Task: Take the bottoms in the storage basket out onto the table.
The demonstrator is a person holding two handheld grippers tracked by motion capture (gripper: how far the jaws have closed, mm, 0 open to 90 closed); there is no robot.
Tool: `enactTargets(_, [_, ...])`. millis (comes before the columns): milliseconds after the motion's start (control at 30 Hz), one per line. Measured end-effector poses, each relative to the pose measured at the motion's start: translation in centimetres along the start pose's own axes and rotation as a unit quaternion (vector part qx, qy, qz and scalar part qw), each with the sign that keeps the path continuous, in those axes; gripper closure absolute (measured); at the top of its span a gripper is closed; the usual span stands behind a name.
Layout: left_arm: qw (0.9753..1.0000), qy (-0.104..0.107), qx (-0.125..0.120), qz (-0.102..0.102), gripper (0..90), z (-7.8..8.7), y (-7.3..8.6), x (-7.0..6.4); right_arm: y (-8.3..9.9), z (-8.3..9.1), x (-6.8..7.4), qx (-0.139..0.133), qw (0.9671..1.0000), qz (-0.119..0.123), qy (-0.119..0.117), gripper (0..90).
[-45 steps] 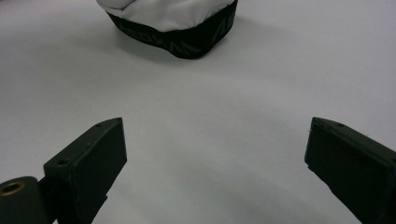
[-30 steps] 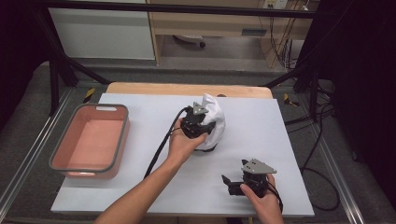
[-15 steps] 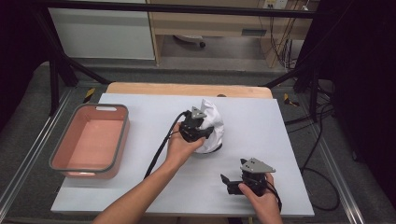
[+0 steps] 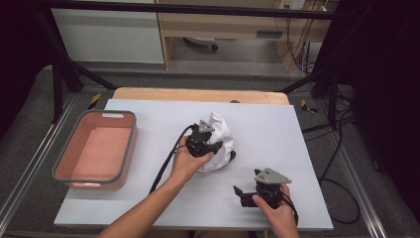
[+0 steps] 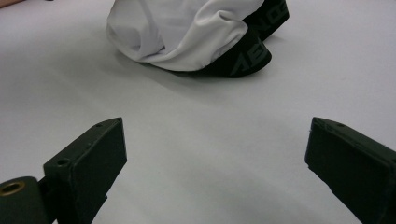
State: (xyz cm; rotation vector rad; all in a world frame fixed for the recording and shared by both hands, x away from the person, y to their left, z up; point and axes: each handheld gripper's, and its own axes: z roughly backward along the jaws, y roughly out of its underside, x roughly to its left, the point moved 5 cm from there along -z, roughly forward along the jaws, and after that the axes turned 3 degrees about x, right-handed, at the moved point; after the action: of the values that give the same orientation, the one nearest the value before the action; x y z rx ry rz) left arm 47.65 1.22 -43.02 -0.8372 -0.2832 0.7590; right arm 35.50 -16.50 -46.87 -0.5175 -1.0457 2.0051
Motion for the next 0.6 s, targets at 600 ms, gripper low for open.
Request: enactTargets(600, [0.9997,-0.001,0.026,-0.003,55.0,-0.6,2.7,0.2,0.1,-0.1,0.1,0.006,1.0,0.006,0.001,5.6])
